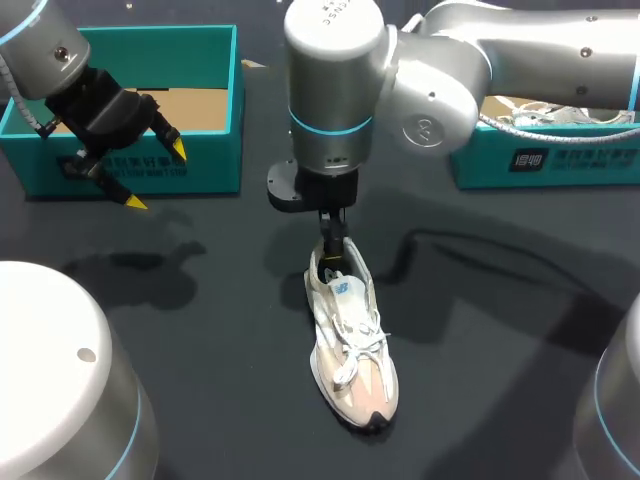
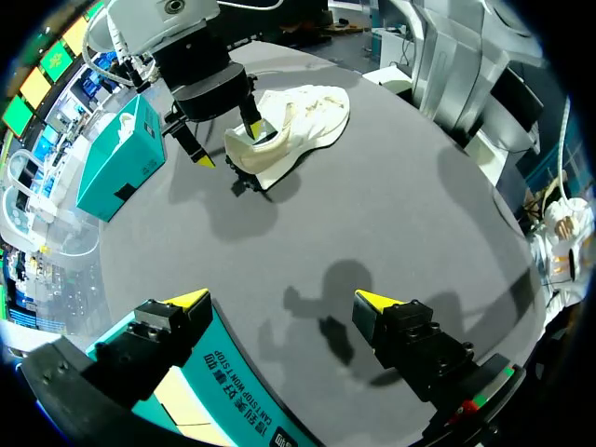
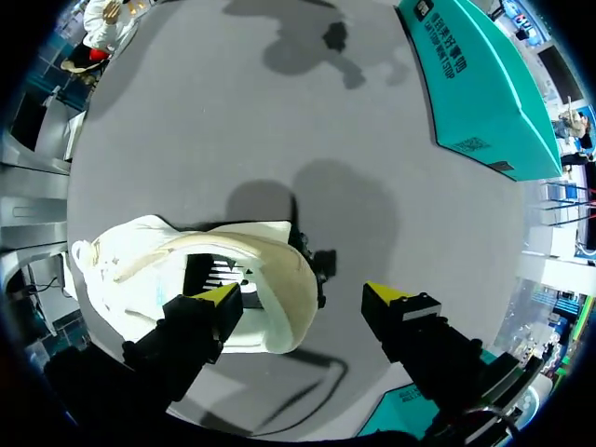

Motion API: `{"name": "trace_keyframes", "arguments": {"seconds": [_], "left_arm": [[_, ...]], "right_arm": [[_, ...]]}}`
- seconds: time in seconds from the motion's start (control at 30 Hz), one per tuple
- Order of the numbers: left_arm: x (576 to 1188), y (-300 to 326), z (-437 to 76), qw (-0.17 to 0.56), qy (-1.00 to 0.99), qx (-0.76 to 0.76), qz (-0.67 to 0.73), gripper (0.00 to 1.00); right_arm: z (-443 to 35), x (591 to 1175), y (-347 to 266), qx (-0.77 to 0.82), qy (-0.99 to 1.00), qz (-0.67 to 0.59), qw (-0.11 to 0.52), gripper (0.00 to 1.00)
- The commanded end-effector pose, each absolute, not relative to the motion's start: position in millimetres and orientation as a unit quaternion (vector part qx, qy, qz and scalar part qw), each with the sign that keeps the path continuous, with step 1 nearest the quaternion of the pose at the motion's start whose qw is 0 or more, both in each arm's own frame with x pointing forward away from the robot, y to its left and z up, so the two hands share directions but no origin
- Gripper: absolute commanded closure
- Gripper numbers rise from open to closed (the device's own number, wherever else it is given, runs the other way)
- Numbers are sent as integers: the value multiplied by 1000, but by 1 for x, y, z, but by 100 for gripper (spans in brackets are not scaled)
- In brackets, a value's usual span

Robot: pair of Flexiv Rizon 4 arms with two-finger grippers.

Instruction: Take the shoe out of the shoebox, open the shoe tongue, remove and reinsert the insole, then place the shoe into the shoebox

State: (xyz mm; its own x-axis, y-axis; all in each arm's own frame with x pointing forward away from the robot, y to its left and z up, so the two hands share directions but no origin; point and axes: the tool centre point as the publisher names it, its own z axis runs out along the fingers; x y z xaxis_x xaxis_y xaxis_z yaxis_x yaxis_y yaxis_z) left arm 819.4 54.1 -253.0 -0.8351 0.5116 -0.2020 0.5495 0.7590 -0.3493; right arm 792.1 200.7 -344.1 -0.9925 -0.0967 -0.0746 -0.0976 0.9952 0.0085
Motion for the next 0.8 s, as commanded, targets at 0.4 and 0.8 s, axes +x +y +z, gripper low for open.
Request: {"name": "trace_keyframes", "arguments": {"seconds": [0.4,0.8], "left_arm": [[819,55,-253,47,937,284,-200,0],[819,55,-253,47,937,284,-200,0]], "right_arm": [[-371,801,198,-57,998,17,17,22],[-382,797,196,-58,998,26,3,38]]}}
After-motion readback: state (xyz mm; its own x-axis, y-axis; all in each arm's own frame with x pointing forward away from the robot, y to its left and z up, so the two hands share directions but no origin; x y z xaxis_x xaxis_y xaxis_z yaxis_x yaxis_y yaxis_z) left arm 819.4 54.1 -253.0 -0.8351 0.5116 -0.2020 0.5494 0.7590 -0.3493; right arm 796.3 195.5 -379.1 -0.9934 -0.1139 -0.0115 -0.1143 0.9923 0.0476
